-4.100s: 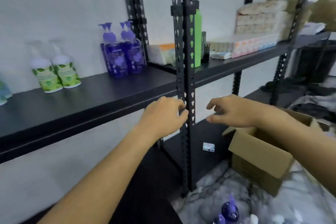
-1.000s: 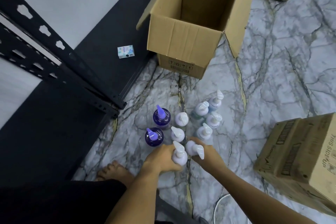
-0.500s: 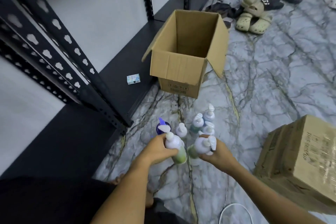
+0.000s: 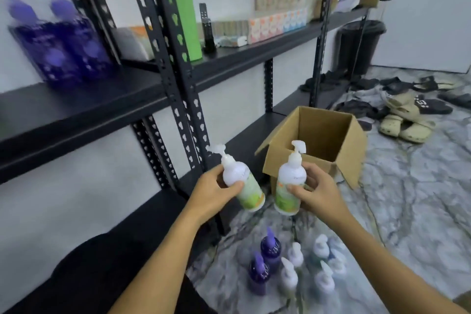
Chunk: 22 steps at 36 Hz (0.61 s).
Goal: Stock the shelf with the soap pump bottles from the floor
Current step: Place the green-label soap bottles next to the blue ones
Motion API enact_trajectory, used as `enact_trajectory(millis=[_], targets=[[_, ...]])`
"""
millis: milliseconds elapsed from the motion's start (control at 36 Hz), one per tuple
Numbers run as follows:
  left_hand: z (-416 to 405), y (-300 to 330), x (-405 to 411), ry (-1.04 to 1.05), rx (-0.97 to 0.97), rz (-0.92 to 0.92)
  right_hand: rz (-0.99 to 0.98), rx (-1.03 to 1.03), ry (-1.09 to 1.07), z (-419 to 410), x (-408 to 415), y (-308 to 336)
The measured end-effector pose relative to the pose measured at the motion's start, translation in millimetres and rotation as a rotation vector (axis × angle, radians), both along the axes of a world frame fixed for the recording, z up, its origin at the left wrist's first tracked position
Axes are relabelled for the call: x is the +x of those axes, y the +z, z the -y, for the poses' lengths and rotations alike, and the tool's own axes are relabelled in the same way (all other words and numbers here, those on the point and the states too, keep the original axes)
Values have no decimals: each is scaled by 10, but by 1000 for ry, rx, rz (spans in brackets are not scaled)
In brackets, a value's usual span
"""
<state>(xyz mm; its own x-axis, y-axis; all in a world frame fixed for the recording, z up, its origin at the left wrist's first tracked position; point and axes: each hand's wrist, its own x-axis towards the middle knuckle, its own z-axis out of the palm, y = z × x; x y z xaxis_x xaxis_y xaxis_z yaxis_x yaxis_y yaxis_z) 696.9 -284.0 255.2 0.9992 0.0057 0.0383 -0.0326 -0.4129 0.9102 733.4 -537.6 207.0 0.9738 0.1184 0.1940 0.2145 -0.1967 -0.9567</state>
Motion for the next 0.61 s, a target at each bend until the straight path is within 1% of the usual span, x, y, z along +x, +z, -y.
enact_trajectory(millis=[167, 278, 472, 611], targets=[[-387, 801, -109, 190, -41, 222, 144, 146, 116, -636, 118, 941], [-638, 1312, -205, 323, -62, 362, 225, 203, 163, -1065, 149, 1484], [-1256, 1989, -480, 495, -157, 547, 323, 295, 306, -1919, 61, 2300], [-1813, 2297, -803, 645, -204, 611, 357, 334, 406, -2578, -36, 2678]])
